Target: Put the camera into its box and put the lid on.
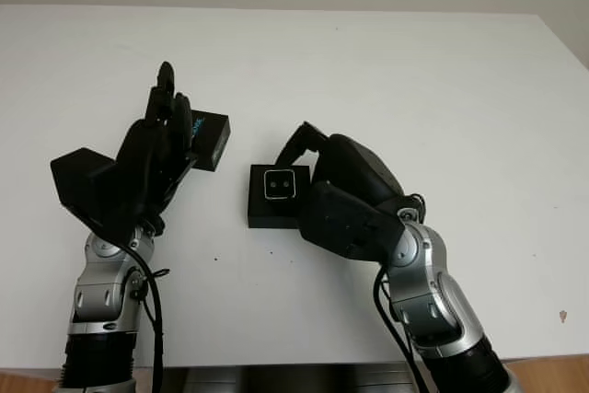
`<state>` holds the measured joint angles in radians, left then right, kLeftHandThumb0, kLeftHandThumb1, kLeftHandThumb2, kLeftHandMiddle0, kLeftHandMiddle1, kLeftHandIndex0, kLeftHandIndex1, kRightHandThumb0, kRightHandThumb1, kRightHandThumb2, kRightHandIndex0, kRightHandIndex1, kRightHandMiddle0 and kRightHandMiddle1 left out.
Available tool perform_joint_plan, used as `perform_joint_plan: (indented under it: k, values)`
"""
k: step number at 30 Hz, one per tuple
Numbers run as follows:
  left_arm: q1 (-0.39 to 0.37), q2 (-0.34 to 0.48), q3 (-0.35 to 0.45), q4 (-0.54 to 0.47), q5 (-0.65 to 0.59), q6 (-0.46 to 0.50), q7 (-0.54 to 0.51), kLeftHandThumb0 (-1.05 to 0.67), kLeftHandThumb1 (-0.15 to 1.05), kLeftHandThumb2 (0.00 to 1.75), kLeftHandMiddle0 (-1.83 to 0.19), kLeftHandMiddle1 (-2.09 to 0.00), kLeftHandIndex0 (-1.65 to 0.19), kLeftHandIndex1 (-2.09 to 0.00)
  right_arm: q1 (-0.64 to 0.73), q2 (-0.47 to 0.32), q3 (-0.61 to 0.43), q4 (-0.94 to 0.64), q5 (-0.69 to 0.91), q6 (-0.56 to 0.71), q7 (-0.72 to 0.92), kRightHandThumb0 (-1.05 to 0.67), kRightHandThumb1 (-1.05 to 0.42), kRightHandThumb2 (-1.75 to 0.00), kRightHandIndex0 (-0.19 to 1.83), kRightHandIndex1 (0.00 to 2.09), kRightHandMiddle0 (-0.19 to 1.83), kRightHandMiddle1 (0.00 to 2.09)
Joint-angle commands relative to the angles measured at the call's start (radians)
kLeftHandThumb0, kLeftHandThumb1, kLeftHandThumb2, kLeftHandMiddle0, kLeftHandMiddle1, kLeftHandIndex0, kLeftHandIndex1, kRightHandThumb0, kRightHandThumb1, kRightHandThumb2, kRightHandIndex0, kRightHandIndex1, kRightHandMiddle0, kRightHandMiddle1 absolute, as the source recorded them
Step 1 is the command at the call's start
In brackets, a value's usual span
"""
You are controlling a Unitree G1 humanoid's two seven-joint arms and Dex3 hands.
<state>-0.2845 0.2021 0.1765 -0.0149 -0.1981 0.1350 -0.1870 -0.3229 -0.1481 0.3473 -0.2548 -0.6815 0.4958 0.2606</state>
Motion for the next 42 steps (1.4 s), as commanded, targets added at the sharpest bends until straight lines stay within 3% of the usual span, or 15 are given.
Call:
perform_joint_plan:
  k: [1,13,17,18,20,23,24,27,36,42]
  values:
    - [0.005,0.008,0.002,-0.02,0.003,-0.001,0.002,-0.85,1.05,0.64,0.19,0.0,0.19,0.0,0.001,-0.003,-0.004,0.01,0.015,-0.002,0.0,-0.37,-1.0,-0.05,0.27,1.77,0.26,1.64]
    - [0.01,0.012,0.003,-0.024,-0.001,0.002,-0.007,-0.84,1.05,0.65,0.19,0.0,0.19,0.0,-0.004,-0.018,0.015,0.015,0.009,0.01,0.01,-0.37,-1.0,-0.05,0.29,1.81,0.26,1.66]
    - [0.01,0.01,0.004,-0.023,-0.002,0.0,-0.007,-0.84,1.05,0.65,0.19,0.0,0.19,0.0,-0.005,-0.055,0.03,0.024,0.011,-0.047,0.018,-0.37,-1.0,-0.05,0.31,1.99,0.25,1.65]
    - [0.01,0.011,0.004,-0.023,-0.002,0.0,-0.007,-0.84,1.05,0.65,0.19,0.0,0.19,0.0,-0.005,-0.067,0.03,0.027,0.023,-0.066,0.031,-0.41,-1.0,-0.05,0.07,1.97,0.17,1.56]
    - [0.009,0.012,0.004,-0.021,-0.003,-0.001,-0.01,-0.84,1.05,0.65,0.19,0.0,0.19,0.0,-0.006,-0.081,0.028,0.027,0.043,-0.083,0.059,-0.45,-1.0,-0.05,-0.12,1.83,0.09,1.41]
    - [0.011,0.01,0.004,-0.026,-0.002,0.002,-0.008,-0.84,1.05,0.65,0.19,0.0,0.19,0.0,-0.012,-0.119,0.032,0.0,0.059,-0.111,0.117,-0.52,-0.99,-0.05,-0.15,1.05,0.03,0.87]
    - [0.011,0.009,0.005,-0.027,-0.002,0.004,-0.007,-0.84,1.05,0.65,0.19,0.0,0.19,0.0,-0.012,-0.13,0.034,-0.007,0.06,-0.125,0.127,-0.54,-0.99,-0.05,-0.1,0.69,0.06,0.59]
    - [0.012,0.01,0.004,-0.025,-0.001,0.001,-0.009,-0.84,1.05,0.65,0.19,0.0,0.19,0.0,-0.011,-0.166,0.033,-0.027,0.065,-0.184,0.146,-0.56,-1.0,-0.06,-0.03,0.23,0.11,0.26]
    - [0.014,0.01,0.004,-0.027,0.002,0.0,-0.006,-0.84,1.05,0.65,0.19,0.0,0.19,0.0,-0.046,-0.238,-0.016,-0.123,0.107,-0.229,0.242,-0.58,-1.01,-0.06,-0.17,0.05,-0.01,0.09]
    - [0.018,0.013,0.014,-0.028,-0.005,-0.002,-0.009,-0.84,1.05,0.63,0.19,0.0,0.19,0.0,-0.095,-0.252,-0.121,-0.186,0.188,-0.221,0.254,-0.56,-1.01,-0.05,-0.16,0.06,-0.02,0.07]
